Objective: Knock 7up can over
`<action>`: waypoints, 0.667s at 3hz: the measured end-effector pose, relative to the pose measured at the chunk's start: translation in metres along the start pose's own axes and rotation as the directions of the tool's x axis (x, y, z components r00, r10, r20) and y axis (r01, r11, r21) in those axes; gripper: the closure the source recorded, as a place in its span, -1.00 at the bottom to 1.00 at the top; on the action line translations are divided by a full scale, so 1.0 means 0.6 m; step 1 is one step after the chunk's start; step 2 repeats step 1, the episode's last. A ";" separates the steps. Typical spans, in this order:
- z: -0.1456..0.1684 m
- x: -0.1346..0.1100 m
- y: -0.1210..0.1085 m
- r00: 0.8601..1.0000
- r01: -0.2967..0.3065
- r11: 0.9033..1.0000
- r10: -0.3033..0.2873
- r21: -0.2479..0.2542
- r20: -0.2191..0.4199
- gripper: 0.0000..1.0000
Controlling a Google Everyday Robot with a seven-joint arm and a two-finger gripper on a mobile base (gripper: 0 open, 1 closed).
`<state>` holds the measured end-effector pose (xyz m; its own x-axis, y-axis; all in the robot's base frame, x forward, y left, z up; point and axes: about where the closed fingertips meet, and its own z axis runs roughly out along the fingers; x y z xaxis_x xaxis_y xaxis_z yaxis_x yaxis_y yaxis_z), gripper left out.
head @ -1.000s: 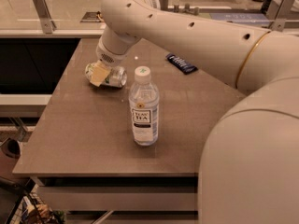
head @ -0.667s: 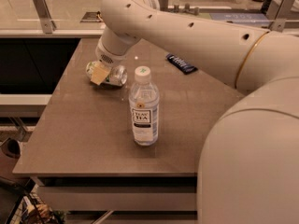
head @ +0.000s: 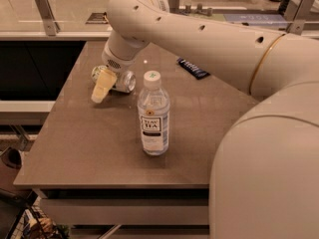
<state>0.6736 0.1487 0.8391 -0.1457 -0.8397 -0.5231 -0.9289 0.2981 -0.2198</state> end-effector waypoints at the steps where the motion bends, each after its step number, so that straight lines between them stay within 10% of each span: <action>1: 0.000 0.000 0.000 1.000 0.000 1.000 0.000 0.000 0.000 -1.00; 2: 0.000 0.000 0.000 1.000 0.000 1.000 0.000 0.000 0.000 -1.00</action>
Offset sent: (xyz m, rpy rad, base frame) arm 0.0000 0.0000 0.0000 0.0000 0.0000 0.0000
